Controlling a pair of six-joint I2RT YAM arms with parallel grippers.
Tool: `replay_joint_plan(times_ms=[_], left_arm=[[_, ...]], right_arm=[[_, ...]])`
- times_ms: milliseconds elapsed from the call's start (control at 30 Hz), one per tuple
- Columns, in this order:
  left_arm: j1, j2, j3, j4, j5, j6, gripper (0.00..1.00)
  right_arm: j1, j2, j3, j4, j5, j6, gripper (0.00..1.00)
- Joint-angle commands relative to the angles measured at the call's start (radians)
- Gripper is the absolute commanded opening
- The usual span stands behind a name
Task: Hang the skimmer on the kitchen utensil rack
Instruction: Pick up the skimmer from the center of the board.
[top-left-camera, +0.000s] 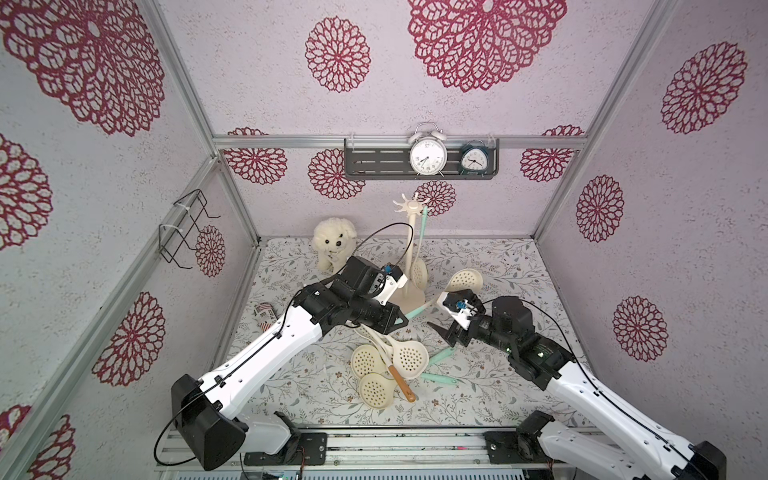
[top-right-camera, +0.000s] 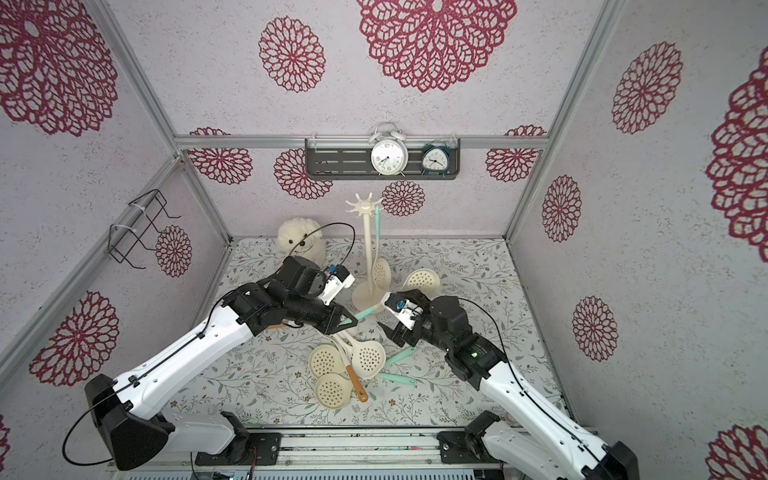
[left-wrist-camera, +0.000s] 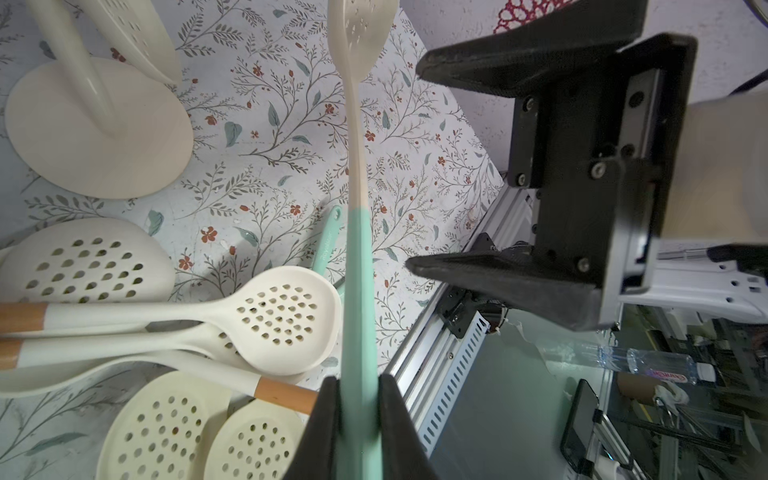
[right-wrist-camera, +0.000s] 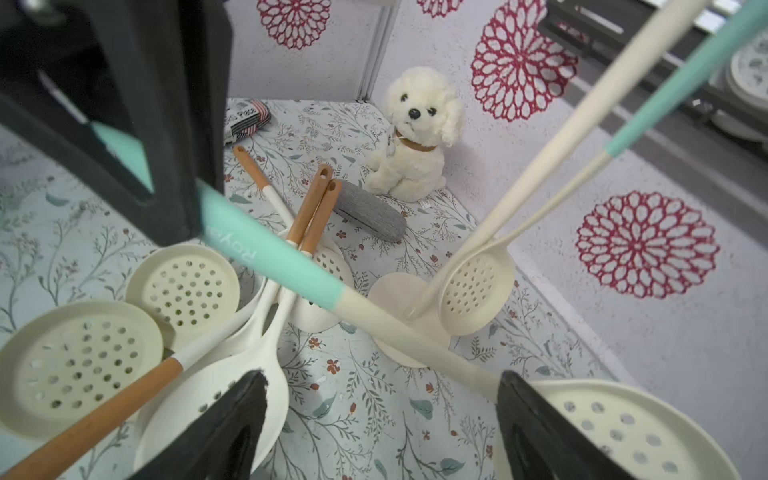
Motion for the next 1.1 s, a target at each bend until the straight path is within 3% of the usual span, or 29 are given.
replay_joint_plan(times_ms=[0, 167, 367, 767, 933, 967, 1033, 1067], left_arm=[[0.016, -0.029, 0.009, -0.04, 0.075, 0.041, 0.0], [0.021, -0.037, 0.028, -0.08, 0.099, 0.066, 0.0], [0.02, -0.026, 0.055, -0.126, 0.114, 0.091, 0.0], [0.023, -0.011, 0.106, -0.162, 0.074, 0.116, 0.0], [0.034, -0.018, 0.122, -0.134, 0.052, 0.107, 0.0], [0.036, -0.023, 0.124, -0.124, 0.051, 0.104, 0.11], [0.044, -0.043, 0.123, -0.095, 0.038, 0.094, 0.48], [0.046, -0.058, 0.12, -0.079, 0.022, 0.088, 0.61]], right_arm=[[0.058, 0.02, -0.028, 0.119, 0.154, -0.219, 0.88], [0.087, 0.084, 0.008, 0.116, 0.176, -0.304, 0.84], [0.097, 0.104, 0.003, 0.143, 0.197, -0.361, 0.68], [0.144, 0.082, -0.008, 0.111, 0.161, -0.313, 0.15], [0.149, 0.036, -0.041, 0.085, 0.146, -0.236, 0.01], [0.151, 0.028, -0.046, 0.081, 0.141, -0.21, 0.0], [0.151, 0.005, -0.06, 0.076, 0.137, -0.125, 0.0], [0.151, -0.007, -0.068, 0.078, 0.142, -0.072, 0.0]])
